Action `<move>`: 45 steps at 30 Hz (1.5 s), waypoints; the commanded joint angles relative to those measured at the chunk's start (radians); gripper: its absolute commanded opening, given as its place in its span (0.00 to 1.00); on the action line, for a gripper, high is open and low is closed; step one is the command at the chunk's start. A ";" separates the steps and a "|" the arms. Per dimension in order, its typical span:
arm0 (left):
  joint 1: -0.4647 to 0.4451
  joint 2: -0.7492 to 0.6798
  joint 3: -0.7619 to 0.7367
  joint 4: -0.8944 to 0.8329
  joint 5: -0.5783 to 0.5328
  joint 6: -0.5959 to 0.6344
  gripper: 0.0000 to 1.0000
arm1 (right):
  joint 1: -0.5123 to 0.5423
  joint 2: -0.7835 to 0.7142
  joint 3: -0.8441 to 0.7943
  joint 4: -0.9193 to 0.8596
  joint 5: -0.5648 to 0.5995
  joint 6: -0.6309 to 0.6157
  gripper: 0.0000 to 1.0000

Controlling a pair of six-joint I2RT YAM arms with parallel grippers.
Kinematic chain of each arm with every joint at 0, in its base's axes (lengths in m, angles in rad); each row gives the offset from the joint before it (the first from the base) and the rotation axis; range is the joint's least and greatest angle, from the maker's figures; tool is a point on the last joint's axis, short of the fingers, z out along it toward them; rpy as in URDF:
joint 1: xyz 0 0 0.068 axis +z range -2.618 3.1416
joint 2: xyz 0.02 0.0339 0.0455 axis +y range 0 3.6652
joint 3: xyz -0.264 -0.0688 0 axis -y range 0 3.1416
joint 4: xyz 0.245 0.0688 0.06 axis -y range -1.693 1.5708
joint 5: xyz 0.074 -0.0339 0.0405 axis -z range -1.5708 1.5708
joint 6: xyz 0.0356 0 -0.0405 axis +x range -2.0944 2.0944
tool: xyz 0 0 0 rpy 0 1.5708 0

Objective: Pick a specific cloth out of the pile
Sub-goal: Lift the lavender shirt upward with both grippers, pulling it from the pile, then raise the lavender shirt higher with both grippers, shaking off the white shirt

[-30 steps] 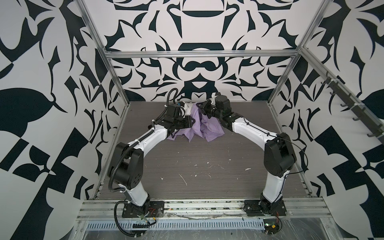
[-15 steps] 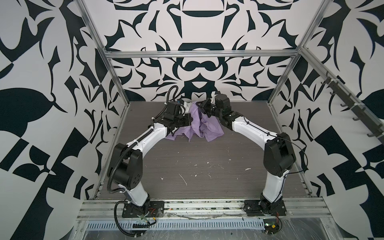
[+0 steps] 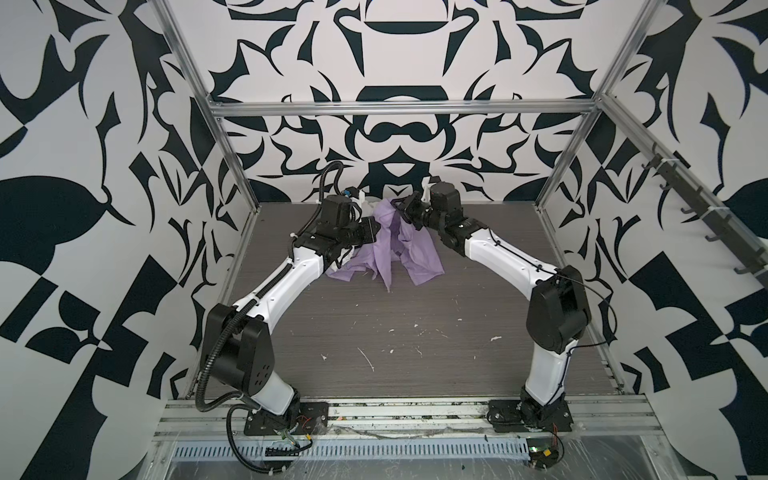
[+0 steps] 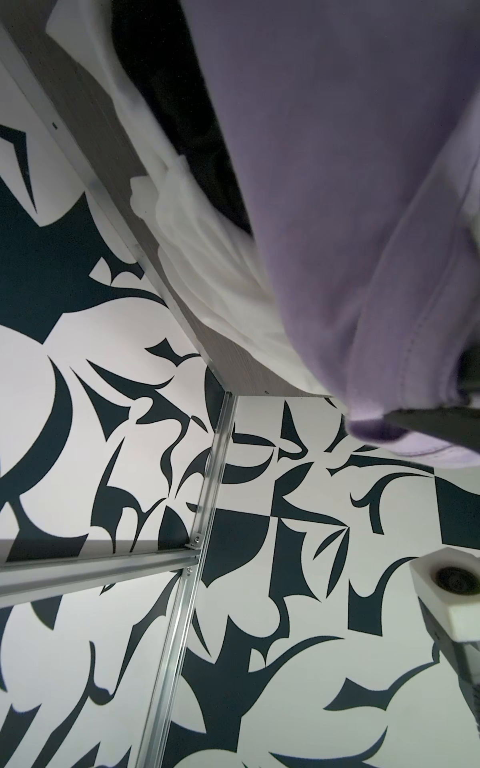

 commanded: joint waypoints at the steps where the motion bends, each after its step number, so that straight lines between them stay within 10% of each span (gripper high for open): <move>1: 0.005 -0.045 0.036 -0.010 -0.010 -0.004 0.00 | 0.009 -0.028 0.081 0.079 -0.021 -0.030 0.00; 30: 0.003 -0.132 0.145 -0.052 0.012 0.004 0.00 | 0.061 -0.067 0.270 0.030 -0.106 -0.367 0.00; 45: 0.003 -0.171 0.117 -0.036 0.019 0.046 0.00 | 0.059 -0.090 0.101 0.421 -0.369 -0.659 0.00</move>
